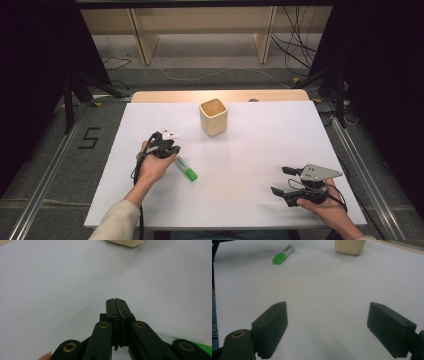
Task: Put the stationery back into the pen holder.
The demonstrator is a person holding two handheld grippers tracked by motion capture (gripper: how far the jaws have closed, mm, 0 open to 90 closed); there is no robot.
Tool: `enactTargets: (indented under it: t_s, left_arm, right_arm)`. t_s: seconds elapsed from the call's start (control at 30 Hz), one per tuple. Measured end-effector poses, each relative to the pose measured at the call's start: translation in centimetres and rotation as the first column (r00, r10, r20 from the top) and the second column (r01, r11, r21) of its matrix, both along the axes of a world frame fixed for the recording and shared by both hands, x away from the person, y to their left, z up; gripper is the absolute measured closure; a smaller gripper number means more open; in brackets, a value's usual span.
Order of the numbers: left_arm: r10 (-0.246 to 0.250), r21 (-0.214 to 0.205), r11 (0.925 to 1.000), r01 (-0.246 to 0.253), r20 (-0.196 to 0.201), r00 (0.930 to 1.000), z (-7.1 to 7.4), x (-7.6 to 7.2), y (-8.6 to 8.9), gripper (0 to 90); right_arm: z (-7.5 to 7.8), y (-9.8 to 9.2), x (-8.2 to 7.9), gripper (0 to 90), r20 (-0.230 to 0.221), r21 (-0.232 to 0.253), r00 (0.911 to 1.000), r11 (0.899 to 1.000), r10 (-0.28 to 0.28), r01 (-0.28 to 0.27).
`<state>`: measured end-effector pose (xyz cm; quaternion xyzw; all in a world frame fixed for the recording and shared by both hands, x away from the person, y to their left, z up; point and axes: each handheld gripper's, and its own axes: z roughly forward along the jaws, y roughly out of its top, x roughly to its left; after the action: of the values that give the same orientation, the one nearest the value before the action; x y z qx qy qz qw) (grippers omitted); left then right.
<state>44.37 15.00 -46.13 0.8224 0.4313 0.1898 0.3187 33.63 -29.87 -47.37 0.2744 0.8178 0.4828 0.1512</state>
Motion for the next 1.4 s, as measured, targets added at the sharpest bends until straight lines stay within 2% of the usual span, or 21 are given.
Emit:
enactTargets:
  t_s: [0.33,0.73,0.83,1.03,1.13,1.3,1.4]
  left_arm:
    - [-0.03,0.043,0.9986,0.031,-0.027,0.9992,-0.8,1.4,-0.5,90.0]
    - [-0.043,0.099,0.9939,0.048,-0.059,0.9973,-1.5,1.8,-1.1,90.0]
    - [-0.035,0.095,0.9946,0.041,-0.065,0.9973,-1.5,1.9,-1.1,90.0]
    - [-0.021,0.125,0.9917,0.031,-0.08,0.9966,-1.4,1.8,-1.0,90.0]
    - [-0.012,0.15,0.9884,0.024,-0.085,0.9963,-1.3,1.7,-0.9,90.0]
    - [0.01,0.167,0.986,0.008,-0.104,0.9945,-1.2,1.4,-0.6,90.0]
    - [0.014,0.198,0.9802,0.008,-0.111,0.9937,-1.1,1.1,-0.4,90.0]
  right_arm:
    - [0.0,0.1,0.0,17.4,0.0,-0.002,1.0,1.0,0.003,-0.003]
    - [0.0,0.1,0.0,17.4,0.0,-0.002,1.0,1.0,0.006,-0.006]
    - [0.0,0.0,0.0,17.4,0.0,-0.001,1.0,1.0,0.005,-0.005]
    - [0.0,0.1,0.0,17.4,-0.001,-0.001,1.0,1.0,0.007,-0.007]
    - [0.0,0.0,0.0,17.4,0.0,-0.002,1.0,1.0,0.008,-0.008]
    - [0.0,0.0,0.0,17.4,-0.001,-0.001,1.0,1.0,0.008,-0.008]
    - [0.0,0.0,-0.1,17.4,-0.002,-0.001,1.0,1.0,0.009,-0.009]
